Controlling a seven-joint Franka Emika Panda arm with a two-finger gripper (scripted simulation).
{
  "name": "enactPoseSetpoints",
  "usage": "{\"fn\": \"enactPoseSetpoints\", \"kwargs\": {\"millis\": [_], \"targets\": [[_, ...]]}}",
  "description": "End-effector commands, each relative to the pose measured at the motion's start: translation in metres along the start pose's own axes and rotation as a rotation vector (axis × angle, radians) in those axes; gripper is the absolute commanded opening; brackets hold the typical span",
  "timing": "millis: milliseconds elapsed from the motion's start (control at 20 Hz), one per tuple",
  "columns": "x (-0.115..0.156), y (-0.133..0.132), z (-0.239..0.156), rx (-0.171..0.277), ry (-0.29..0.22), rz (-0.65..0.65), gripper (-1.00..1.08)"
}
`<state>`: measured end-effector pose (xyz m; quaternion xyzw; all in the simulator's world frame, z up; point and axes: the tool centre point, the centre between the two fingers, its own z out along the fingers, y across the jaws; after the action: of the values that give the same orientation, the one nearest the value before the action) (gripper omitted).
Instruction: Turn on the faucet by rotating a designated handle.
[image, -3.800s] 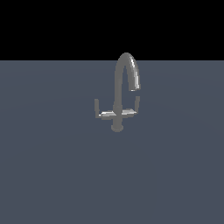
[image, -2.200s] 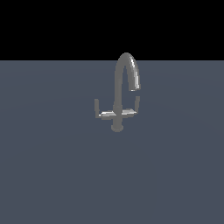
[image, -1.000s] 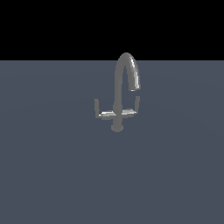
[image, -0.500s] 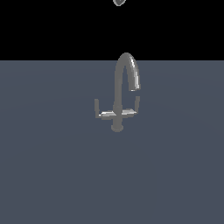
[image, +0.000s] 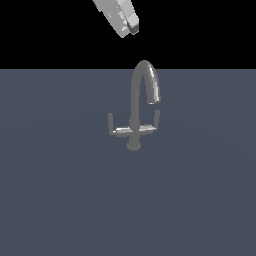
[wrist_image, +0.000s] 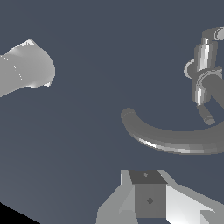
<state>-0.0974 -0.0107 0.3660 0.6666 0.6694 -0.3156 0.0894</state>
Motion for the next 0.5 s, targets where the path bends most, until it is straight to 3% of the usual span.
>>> {"fn": "enactPoseSetpoints", "kwargs": {"millis": [0,450], "targets": [[0.004,0.009,0.004,0.010,-0.037,-0.078,-1.00],[0.022,0.040,0.019,0.062,-0.170,-0.352,-1.00]]}}
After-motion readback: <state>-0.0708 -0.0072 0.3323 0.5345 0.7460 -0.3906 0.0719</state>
